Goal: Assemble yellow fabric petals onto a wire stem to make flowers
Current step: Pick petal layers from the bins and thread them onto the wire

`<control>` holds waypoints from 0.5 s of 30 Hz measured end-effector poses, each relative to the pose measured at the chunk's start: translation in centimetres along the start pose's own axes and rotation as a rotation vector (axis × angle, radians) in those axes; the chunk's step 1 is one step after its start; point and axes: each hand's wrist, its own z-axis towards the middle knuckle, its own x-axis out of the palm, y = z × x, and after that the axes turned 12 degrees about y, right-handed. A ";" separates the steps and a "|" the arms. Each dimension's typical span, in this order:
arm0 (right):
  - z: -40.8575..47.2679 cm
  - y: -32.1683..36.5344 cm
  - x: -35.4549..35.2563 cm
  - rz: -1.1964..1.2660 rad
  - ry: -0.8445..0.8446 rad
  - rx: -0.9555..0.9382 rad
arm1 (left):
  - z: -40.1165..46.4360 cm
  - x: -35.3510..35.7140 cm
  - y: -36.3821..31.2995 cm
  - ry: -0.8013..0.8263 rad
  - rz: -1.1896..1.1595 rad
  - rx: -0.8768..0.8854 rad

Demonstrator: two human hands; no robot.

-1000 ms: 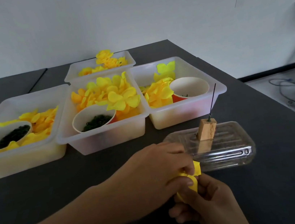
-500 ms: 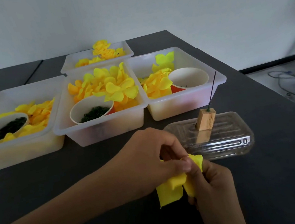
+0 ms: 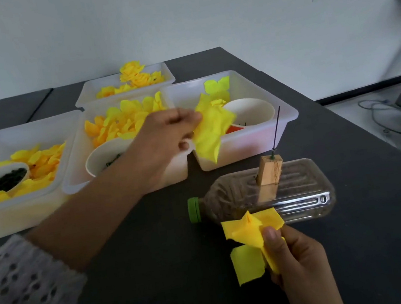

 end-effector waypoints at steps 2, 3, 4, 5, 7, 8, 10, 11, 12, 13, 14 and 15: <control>-0.1 -0.6 0.0 -0.030 -0.011 -0.004 | 2.9 -1.0 -0.5 -0.122 0.156 0.145; -0.1 -0.9 0.0 -0.032 -0.011 -0.008 | 4.4 -1.3 -0.7 -0.188 0.255 0.229; -0.1 -1.2 0.0 -0.028 -0.006 -0.009 | 5.8 -1.5 -1.0 -0.251 0.345 0.307; 0.0 -1.3 -0.1 -0.024 0.003 -0.010 | 7.1 -1.5 -1.2 -0.303 0.429 0.374; 0.1 -1.3 -0.2 -0.026 0.018 -0.016 | 9.4 -1.2 -1.3 -0.350 0.592 0.473; 0.1 -1.4 -0.3 -0.021 0.016 -0.017 | 10.4 -1.1 -1.1 -0.326 0.678 0.495; 0.0 -1.5 -0.5 0.005 -0.010 -0.006 | 11.7 -1.0 -0.3 -0.189 0.846 0.463; -0.1 -1.6 -0.6 0.017 -0.026 0.002 | 11.9 -0.9 0.2 -0.098 0.905 0.407; -0.1 -1.6 -0.7 0.027 -0.040 0.008 | 12.0 -0.8 0.6 -0.017 0.939 0.347; -0.1 -1.7 -0.7 0.027 -0.048 0.010 | 11.8 -0.8 0.9 0.032 0.950 0.308; -0.1 -1.8 -0.8 0.018 -0.053 0.012 | 11.4 -0.8 1.0 0.048 0.943 0.298; -0.1 -1.8 -0.8 0.006 -0.054 0.016 | 10.8 -0.9 1.0 0.042 0.928 0.309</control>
